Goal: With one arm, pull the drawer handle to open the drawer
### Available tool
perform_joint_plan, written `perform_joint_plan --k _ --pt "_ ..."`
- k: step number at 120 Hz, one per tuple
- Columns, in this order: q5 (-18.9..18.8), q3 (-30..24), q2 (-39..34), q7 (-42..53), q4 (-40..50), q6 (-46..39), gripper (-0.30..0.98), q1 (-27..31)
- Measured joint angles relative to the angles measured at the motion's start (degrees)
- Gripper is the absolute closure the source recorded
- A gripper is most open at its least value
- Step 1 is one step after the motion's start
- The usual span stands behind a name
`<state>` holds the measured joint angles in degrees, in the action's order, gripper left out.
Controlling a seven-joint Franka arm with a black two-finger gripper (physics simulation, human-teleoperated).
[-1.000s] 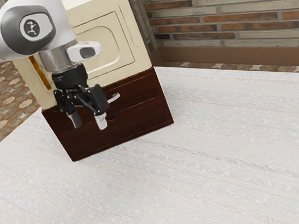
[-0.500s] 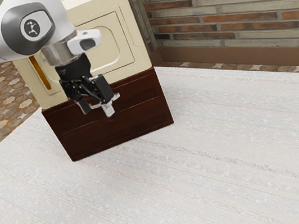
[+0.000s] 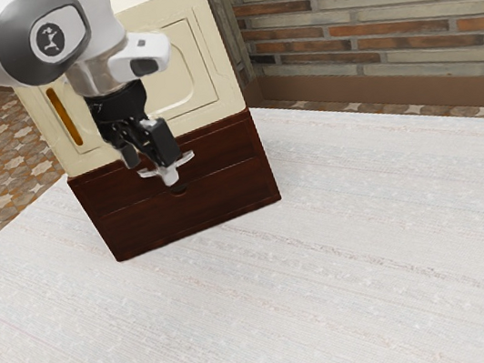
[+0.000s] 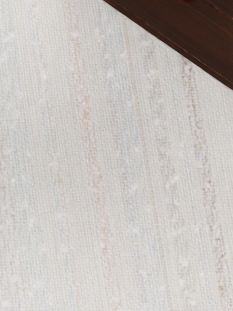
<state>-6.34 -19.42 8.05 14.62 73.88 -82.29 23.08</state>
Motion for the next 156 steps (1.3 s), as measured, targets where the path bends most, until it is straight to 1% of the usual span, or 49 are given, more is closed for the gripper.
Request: perform_joint_plan --k 10,19,26,36,50,71,89,113,156 --pt "-0.8 0.2 -0.2 1.4 1.7 -2.1 0.0 0.0" --pt "-0.9 0.4 -1.8 2.9 5.6 -3.7 0.0 0.0" --pt "-1.8 0.6 -3.1 4.0 9.4 -5.0 0.0 -1.1" --pt "-2.8 3.3 -3.5 5.4 13.6 -6.6 0.0 -3.5" --pt "-3.2 4.6 -2.6 8.3 15.4 -9.9 0.0 -2.2" --pt "-2.3 4.7 0.6 15.1 15.1 -15.6 0.0 -0.9" --pt "-0.6 4.6 2.1 20.7 14.1 -18.3 0.0 0.4" --pt "0.3 4.6 5.0 27.1 10.4 -19.7 0.0 0.8" --pt "0.5 4.6 8.7 36.9 6.6 -20.7 -0.01 2.8"
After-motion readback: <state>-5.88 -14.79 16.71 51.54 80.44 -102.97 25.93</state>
